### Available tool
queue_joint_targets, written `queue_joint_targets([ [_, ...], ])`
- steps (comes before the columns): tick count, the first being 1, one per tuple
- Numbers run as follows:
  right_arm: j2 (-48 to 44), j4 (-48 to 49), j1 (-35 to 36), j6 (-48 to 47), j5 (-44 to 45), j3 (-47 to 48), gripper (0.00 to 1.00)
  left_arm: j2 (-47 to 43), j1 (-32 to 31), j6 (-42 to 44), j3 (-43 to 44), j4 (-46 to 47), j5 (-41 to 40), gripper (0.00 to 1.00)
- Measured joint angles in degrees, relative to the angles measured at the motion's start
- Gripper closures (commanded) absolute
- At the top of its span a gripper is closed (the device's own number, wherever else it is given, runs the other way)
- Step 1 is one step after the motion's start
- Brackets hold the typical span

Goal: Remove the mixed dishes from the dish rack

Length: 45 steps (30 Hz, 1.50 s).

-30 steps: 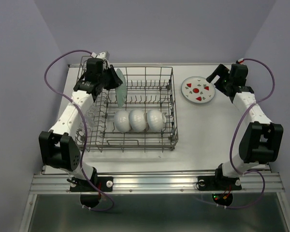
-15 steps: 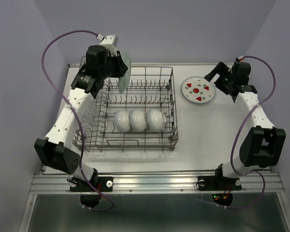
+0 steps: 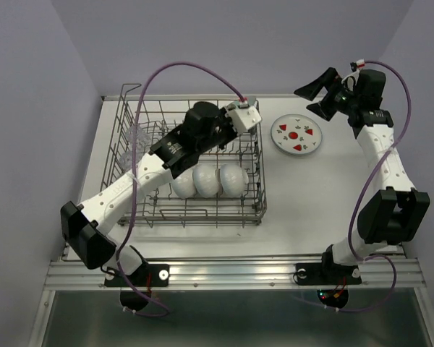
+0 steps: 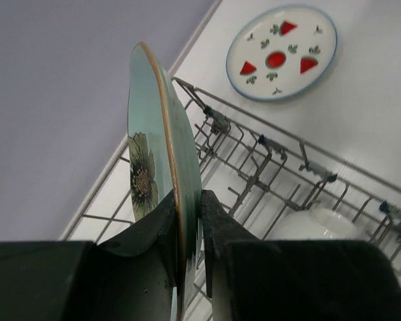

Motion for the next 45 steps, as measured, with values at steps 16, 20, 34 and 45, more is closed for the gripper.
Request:
queue_joint_targets([
  [16,14.84,-2.25,13.46,11.74,-10.95,14.64,0.00,-3.10,-7.32,30.49,-17.27,13.31,-5.07,1.00],
  [20,15.69,-5.64,15.45,10.29,-10.23,15.41,0.03,-3.48,-7.96,32.46,-17.27,14.45,-5.29,1.00],
  [34,16.57,-7.58,18.95,10.38,-10.05,17.16,0.99,-3.43,-8.94,37.31,-20.00,18.78,-10.21,0.92],
  [45,16.52,-5.66,19.15,11.23,-5.99,16.48,0.99,-5.16,-9.33,36.30,-19.98,22.58,-12.22,0.01],
])
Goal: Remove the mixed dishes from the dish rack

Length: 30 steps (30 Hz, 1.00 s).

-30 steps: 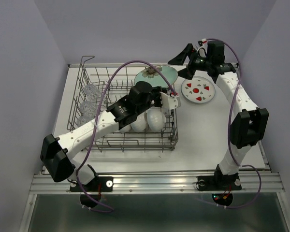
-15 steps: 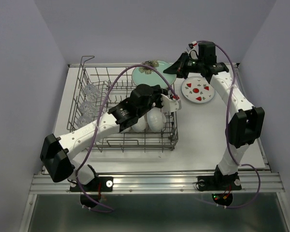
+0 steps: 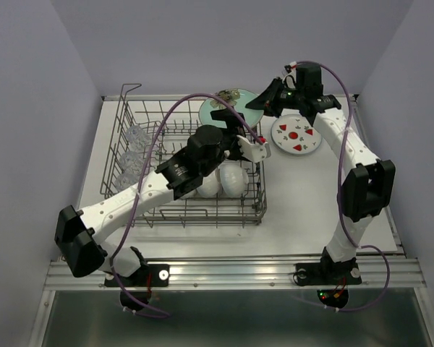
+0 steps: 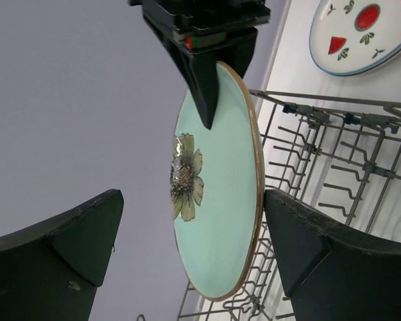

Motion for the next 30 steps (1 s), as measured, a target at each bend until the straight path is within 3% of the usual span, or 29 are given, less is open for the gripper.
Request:
queue_joint_targets([
  [7,-1.73,6.23,-0.63,4.11,1.79,-4.15,0.99,-2.23,-0.07,-2.43,0.96,0.00,0.00,0.01],
  [13,-3.72,12.55,-6.40,6.78,1.18,-9.07,0.99,-2.21,0.68,-12.87,8.37,-4.09,-0.28,0.01],
  [20,-9.49,22.58,-22.75,8.44,1.64,-21.66,0.99,-4.22,9.44,-39.50,15.37,-1.57,-0.59,0.01],
  [24,-11.15,25.79,-30.71,6.78,4.15,-27.93,0.99,-4.11,16.61,-58.23,19.19,-6.05,-0.07,0.01],
  [26,-11.15,26.49,-31.85,4.92,5.55,-29.70,0.99,-3.76,21.29,-68.37,20.96,-9.55,3.15,0.01],
  [30,-10.43,26.95,-31.10,1.11,5.09,-31.01,0.99,-3.19,27.06,-78.68,20.72,-14.01,5.92,0.01],
])
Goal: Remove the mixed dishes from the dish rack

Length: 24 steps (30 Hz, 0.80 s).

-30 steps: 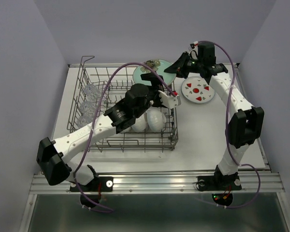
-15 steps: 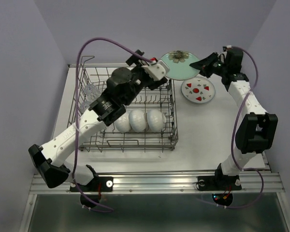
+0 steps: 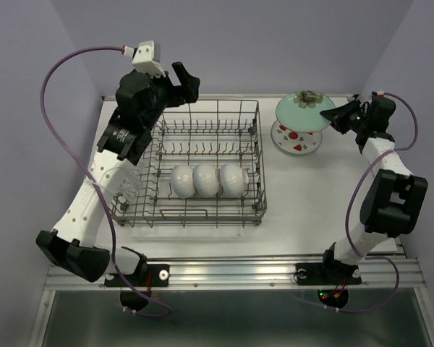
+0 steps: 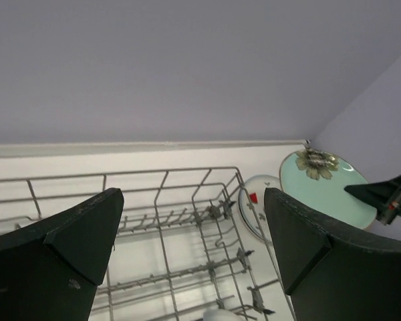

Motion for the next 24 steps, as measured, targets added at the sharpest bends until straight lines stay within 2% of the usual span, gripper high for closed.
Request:
queue_joint_targets([
  [5,1.90,2.10,1.25,-3.82,-0.09,-1.46,0.99,0.70,1.09,-7.74,-4.66,-4.04,5.55,0.01],
  [12,5.92,3.17,1.18,-7.91,1.29,-4.09,0.99,1.09,3.72,-10.62,-7.67,-9.16,6.54,0.01],
  [24,11.19,4.96,1.18,-12.07,2.25,-4.20,0.98,0.63,8.26,-10.99,-8.39,-14.53,1.07,0.01],
])
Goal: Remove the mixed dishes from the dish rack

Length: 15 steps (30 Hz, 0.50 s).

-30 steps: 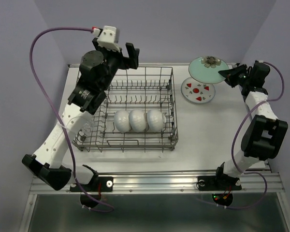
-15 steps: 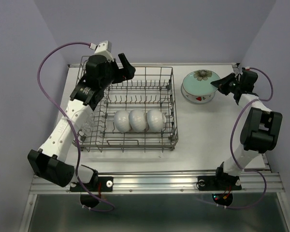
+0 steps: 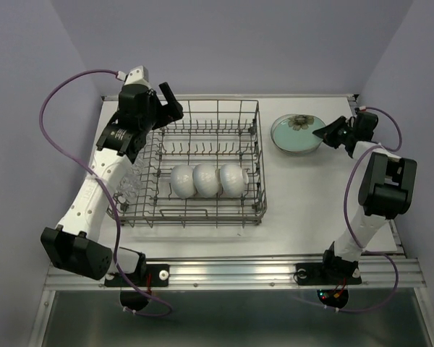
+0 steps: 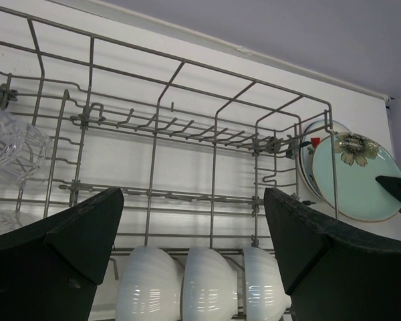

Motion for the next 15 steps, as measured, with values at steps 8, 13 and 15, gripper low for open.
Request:
queue_joint_targets([
  [8,5.05,0.63,-0.09,0.42,-0.52,1.14,0.92,-1.75,0.57,-0.13,-2.23,-2.36,-0.90,0.01],
  [13,6.51,1.51,-0.09,0.00,-0.52,2.84,0.58,-3.91,0.79,-0.28,-3.04,-2.82,-1.53,0.01],
  [15,7.32,1.73,-0.09,-0.50,-0.22,3.21,0.55,-4.61,0.81,-0.35,-3.08,-2.82,-1.70,0.01],
])
